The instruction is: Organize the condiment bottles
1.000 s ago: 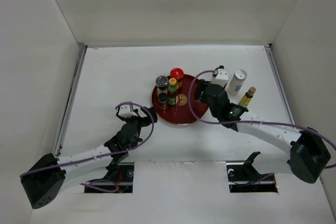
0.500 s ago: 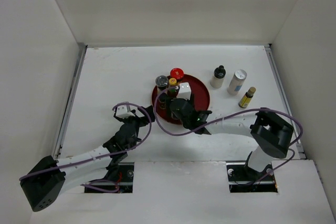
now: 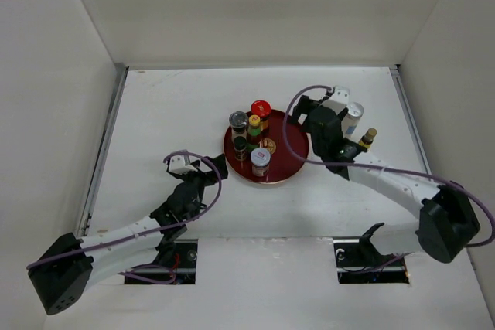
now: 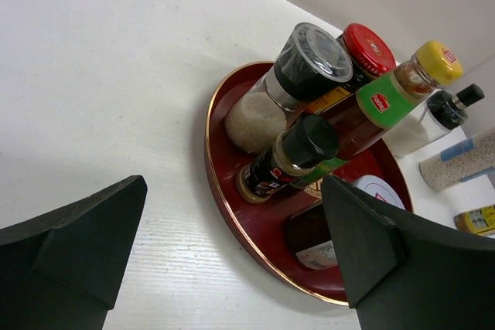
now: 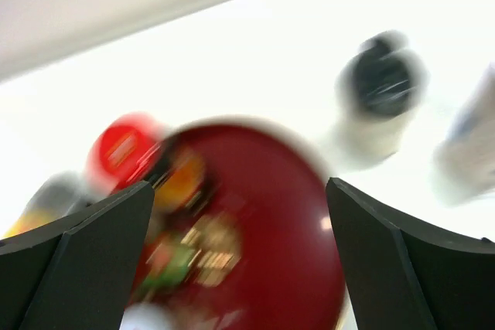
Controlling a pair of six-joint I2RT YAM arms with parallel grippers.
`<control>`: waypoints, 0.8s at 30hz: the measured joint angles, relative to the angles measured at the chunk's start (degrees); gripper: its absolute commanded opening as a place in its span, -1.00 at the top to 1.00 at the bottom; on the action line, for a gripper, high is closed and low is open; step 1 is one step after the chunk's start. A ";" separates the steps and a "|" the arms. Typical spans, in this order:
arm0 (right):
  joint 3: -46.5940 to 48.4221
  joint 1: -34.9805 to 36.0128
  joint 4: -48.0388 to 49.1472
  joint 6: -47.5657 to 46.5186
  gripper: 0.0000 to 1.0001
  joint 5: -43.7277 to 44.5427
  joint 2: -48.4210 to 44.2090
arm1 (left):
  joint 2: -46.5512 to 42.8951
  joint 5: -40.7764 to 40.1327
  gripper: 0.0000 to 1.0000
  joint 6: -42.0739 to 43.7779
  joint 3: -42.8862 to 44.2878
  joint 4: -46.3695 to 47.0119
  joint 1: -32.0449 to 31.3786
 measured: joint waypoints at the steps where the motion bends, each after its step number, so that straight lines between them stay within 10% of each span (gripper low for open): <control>1: 1.05 -2.91 -0.20 -0.15 -1.00 0.09 1.44 | -0.07 0.00 -1.00 -0.02 0.00 0.11 0.02; 19: 19.23 -18.21 -7.56 -4.59 -1.00 -0.90 26.43 | 8.13 0.28 -1.00 -0.63 0.00 3.06 0.02; 24: 21.55 -19.23 -8.66 -5.01 -0.45 -2.29 29.57 | 8.11 0.26 -1.00 -0.66 0.00 3.54 0.07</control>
